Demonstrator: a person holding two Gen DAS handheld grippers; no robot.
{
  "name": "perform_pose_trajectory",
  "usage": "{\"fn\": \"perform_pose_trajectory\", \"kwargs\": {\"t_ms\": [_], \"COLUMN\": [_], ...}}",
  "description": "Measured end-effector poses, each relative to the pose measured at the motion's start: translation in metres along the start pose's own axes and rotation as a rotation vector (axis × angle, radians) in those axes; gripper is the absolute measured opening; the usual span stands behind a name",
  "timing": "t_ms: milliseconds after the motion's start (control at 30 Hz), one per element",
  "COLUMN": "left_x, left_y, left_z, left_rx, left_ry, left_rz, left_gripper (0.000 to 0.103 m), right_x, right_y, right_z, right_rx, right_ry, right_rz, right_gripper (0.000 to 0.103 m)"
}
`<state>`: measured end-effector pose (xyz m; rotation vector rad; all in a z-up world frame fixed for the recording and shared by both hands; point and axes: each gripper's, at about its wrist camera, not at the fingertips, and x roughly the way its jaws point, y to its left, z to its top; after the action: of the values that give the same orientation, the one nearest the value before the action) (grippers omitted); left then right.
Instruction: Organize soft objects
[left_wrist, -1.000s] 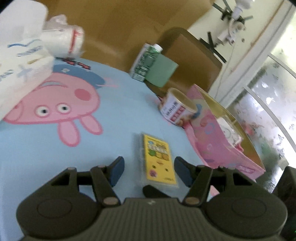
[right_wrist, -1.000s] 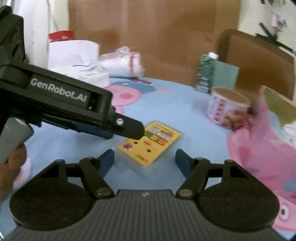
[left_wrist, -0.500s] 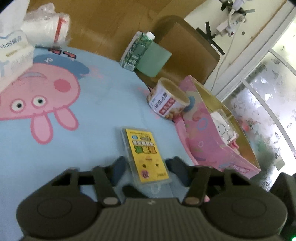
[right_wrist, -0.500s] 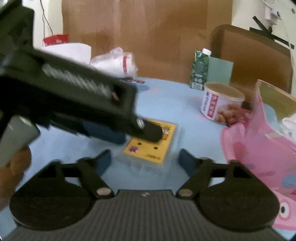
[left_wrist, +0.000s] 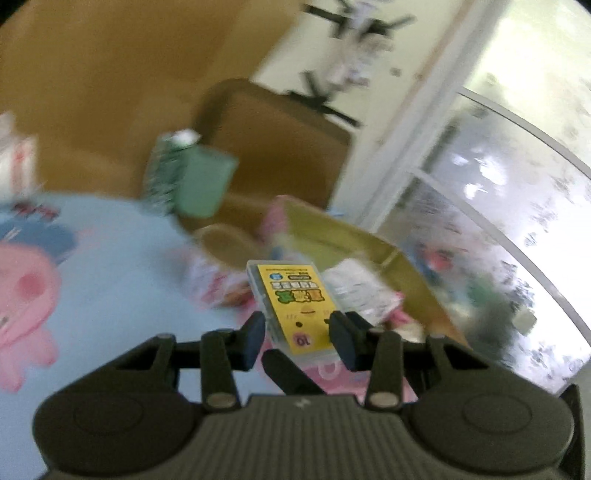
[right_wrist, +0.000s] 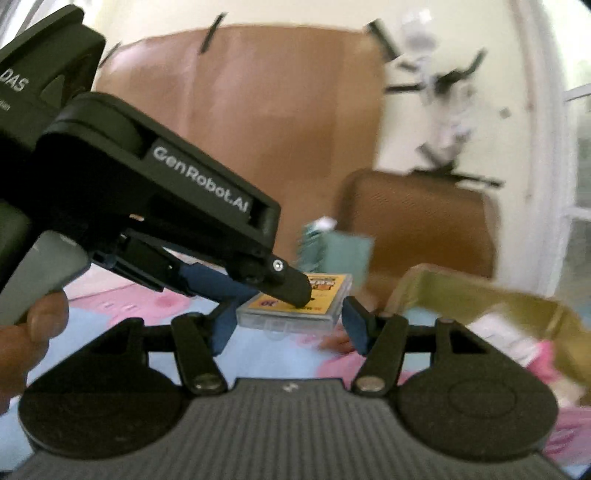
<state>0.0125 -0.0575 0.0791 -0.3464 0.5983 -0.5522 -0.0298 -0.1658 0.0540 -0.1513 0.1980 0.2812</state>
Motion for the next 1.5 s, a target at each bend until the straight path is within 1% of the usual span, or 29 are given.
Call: {"fn": "perform_pose_trajectory", "kwargs": {"t_ms": [67,167,300,367,400,433,467,500,533,567,600,667,800,867,900,1033,1100,1167,1200,1233,1267,1333,1433,1500], "left_x": [0.02,0.061,0.112,0.137,0.148,0.157,0.165,0.168,0.169,0.167,0.165,0.163,0.157,0.148,0.144,0.113,0.095,0.077,0.068,0.06,0.051,0.036,0.017,0.009], "left_y": [-0.022,-0.052,-0.08,-0.088,-0.091,-0.094,-0.098,-0.102,-0.104,-0.103,-0.102,-0.099,-0.097,-0.098,-0.099,-0.099,-0.096,-0.092,-0.09,-0.088,-0.086,-0.081,-0.074,-0.071], "left_z": [0.007,0.011,0.012,0.015,0.017,0.018,0.019,0.019,0.018,0.017,0.016,0.014,0.01,0.006,0.004,-0.007,-0.013,-0.02,-0.024,-0.027,-0.031,-0.037,-0.046,-0.053], "left_rx": [0.052,0.099,0.153,0.161,0.169,0.182,0.204,0.23,0.242,0.242,0.234,0.225,0.209,0.22,0.229,0.253,0.251,0.256,0.26,0.26,0.257,0.253,0.266,0.277], "left_ry": [0.011,0.053,0.122,0.162,0.177,0.184,0.181,0.169,0.157,0.148,0.144,0.141,0.142,0.137,0.131,0.091,0.068,0.043,0.03,0.02,0.01,-0.008,-0.034,-0.022], "left_rz": [-0.023,-0.06,-0.073,-0.079,-0.067,-0.043,-0.012,0.021,0.044,0.051,0.046,0.06,0.08,0.104,0.115,0.155,0.171,0.195,0.207,0.216,0.226,0.247,0.287,0.314], "left_gripper": [0.038,0.038,0.039,0.04,0.041,0.043,0.043,0.043,0.044,0.048,0.05,0.051,0.052,0.057,0.058,0.068,0.072,0.081,0.083,0.088,0.091,0.102,0.103,0.103], "right_x": [-0.004,-0.007,-0.001,0.009,0.015,0.023,0.034,0.039,0.039,0.035,0.027,0.011,-0.014,-0.025,-0.03,-0.048,-0.057,-0.064,-0.068,-0.071,-0.076,-0.08,-0.088,-0.091], "right_y": [-0.02,-0.059,-0.117,-0.141,-0.151,-0.158,-0.166,-0.172,-0.177,-0.185,-0.192,-0.199,-0.193,-0.192,-0.19,-0.185,-0.177,-0.167,-0.161,-0.155,-0.149,-0.139,-0.127,-0.117], "right_z": [0.001,-0.002,-0.012,-0.018,-0.021,-0.022,-0.025,-0.028,-0.03,-0.032,-0.033,-0.036,-0.036,-0.037,-0.037,-0.036,-0.035,-0.034,-0.034,-0.034,-0.035,-0.037,-0.039,-0.038], "right_rx": [0.019,0.085,0.218,0.254,0.245,0.22,0.179,0.151,0.147,0.178,0.228,0.286,0.337,0.362,0.375,0.465,0.494,0.508,0.512,0.513,0.516,0.525,0.539,0.531], "right_ry": [-0.015,-0.002,0.059,0.104,0.123,0.146,0.192,0.202,0.205,0.202,0.18,0.149,0.084,0.06,0.049,0.005,0.001,0.002,0.005,0.009,0.014,0.032,0.051,0.056], "right_rz": [-0.05,-0.118,-0.155,-0.186,-0.209,-0.237,-0.307,-0.369,-0.412,-0.416,-0.394,-0.39,-0.378,-0.371,-0.365,-0.344,-0.339,-0.326,-0.32,-0.314,-0.312,-0.306,-0.297,-0.299], "right_gripper": [0.064,0.064,0.064,0.064,0.063,0.06,0.06,0.06,0.059,0.059,0.059,0.059,0.059,0.059,0.059,0.06,0.06,0.06,0.06,0.06,0.06,0.06,0.06,0.061]}}
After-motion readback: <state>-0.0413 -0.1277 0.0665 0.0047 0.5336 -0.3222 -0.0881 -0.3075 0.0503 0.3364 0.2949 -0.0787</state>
